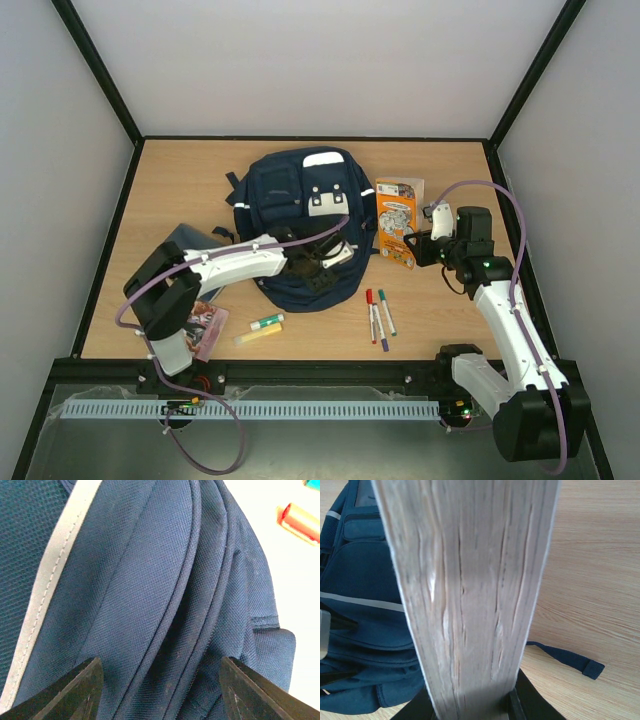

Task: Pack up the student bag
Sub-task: Adjust the student bag at the center of the board.

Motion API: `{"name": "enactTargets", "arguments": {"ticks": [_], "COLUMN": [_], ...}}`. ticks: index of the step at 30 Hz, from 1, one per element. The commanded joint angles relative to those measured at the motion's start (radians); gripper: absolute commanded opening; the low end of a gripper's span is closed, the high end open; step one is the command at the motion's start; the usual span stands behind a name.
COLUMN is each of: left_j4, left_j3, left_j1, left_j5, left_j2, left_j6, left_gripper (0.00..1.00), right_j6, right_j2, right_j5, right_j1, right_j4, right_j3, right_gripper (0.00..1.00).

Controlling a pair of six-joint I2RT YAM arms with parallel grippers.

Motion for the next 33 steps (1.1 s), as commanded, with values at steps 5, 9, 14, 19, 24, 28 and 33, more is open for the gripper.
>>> {"name": "enactTargets", "arguments": {"ticks": [5, 9, 14, 19, 24, 28, 33], "left_j4": [-0.014, 0.024, 0.067, 0.065, 0.11, 0.243, 0.307], "left_j3": [0.038, 0.073, 0.096, 0.122, 0.131, 0.085, 0.098], "left_j1": [-0.029, -0.03, -0.041, -0.05, -0.036, -0.011, 0.031], "left_j5": [-0.017, -0.093, -0.144, -0.187, -0.297, -0.303, -0.314], "left_j2": [0.074, 0.112, 0.137, 0.139, 0.028, -0.126, -0.201], "left_j6": [0.016, -0.003, 0.004, 0.011, 0.01, 0.014, -0.011], "left_gripper": [0.6, 0.48, 0.32, 0.15, 0.02, 0.02, 0.02], "right_j6": [-0.008, -0.008, -0.01, 0.005, 0.014, 0.02, 0.057], "right_j2": [-0.003, 0.0, -0.004, 0.002, 0.037, 0.073, 0.087], "right_j5": [-0.026, -0.025, -0.021, 0.002, -0.014, -0.064, -0.17], "right_j1": [-0.003, -0.003, -0.003, -0.003, -0.003, -0.003, -0.003], "right_j4": [0.056, 0.055, 0.054, 0.058, -0.017, -0.146, -0.282], "right_j3": [0.007, 0.008, 0.005, 0.014, 0.128, 0.249, 0.33], "right_gripper": [0.01, 0.01, 0.01, 0.01, 0.01, 0.01, 0.01]}}
